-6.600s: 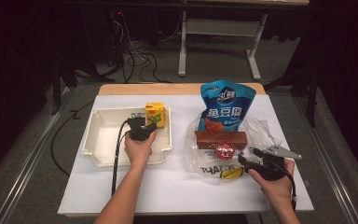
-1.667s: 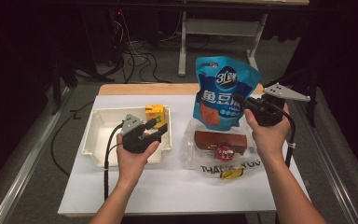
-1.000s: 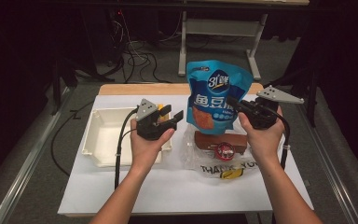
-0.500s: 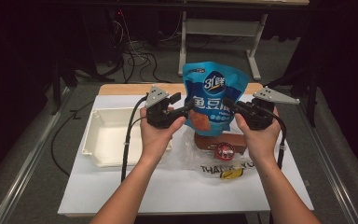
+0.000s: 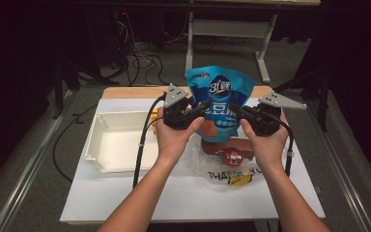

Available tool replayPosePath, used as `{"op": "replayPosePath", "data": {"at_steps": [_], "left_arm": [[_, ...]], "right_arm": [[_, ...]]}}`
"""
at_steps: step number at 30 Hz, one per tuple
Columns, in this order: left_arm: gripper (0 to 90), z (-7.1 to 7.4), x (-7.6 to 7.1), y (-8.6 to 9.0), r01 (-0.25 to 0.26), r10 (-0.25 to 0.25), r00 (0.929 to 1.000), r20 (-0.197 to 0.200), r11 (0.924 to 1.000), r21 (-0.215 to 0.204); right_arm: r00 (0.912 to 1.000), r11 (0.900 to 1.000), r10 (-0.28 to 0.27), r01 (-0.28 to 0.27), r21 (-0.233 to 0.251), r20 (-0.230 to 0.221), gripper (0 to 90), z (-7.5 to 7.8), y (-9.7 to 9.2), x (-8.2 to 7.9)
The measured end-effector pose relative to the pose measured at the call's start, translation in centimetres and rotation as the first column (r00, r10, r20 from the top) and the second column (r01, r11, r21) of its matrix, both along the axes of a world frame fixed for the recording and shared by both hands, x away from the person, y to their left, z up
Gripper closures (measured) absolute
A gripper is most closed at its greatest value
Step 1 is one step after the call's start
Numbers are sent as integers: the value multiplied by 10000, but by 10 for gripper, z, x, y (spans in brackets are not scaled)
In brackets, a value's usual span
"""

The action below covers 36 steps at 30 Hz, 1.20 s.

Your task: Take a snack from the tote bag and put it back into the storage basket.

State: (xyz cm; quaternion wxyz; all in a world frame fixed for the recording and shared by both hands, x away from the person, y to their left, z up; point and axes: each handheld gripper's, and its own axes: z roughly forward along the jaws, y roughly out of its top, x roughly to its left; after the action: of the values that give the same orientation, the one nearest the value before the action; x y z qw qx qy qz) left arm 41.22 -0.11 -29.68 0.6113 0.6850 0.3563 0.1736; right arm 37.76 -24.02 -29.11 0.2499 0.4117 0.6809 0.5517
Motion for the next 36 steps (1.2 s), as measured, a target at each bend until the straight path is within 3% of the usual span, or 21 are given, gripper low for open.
{"op": "replayPosePath", "data": {"at_steps": [5, 8, 13, 15, 17, 20, 22, 24, 30, 36], "left_arm": [[769, 0, 0, 0, 33, -33, 9999, -155, 10000, 14], [802, 1, -3, -2, -148, 147, 9999, 75, 9998, 144], [895, 5, -3, 3, -51, 50, 10000, -74, 9999, -113], [900, 6, -3, 6, -47, 43, 9999, -141, 9996, -278], [900, 8, -2, 10, -82, 77, 9999, -106, 9991, -410], [900, 13, -1, 19, -228, 229, 9997, 12, 9980, -585], [900, 16, 1, 26, -314, 317, 9995, 33, 9970, -710], [900, 18, 2, 33, -387, 387, 9993, -16, 9956, -852], [900, 23, 3, 51, -542, 547, 9985, 30, 9937, -984], [900, 28, 1, 67, -748, 770, 9969, 177, 9919, -1027]], "right_arm": [[9999, 9998, -163, 163, -78, -2, 900, -1, 6, -1], [9999, 9998, -158, 158, -141, 56, 900, -1, 8, -1], [9995, 9996, -63, 71, -276, 311, 861, 1, 11, -2], [9987, 9992, -38, 58, -408, 500, 845, 2, 13, -4], [9987, 9998, 58, -49, -177, 500, 821, 2, 12, -4], [9992, 9999, 120, -122, 54, 387, 635, 5, 8, -5], [9990, 9994, 327, -324, -99, 292, 560, 3, 5, -6], [9991, 9994, 147, -135, -317, 397, 503, -1, 1, -8], [9998, 10000, 31, -29, -94, 191, 390, -19, -17, -17], [9995, 9996, -227, 223, -149, -239, 362, -44, -35, -23]]}}
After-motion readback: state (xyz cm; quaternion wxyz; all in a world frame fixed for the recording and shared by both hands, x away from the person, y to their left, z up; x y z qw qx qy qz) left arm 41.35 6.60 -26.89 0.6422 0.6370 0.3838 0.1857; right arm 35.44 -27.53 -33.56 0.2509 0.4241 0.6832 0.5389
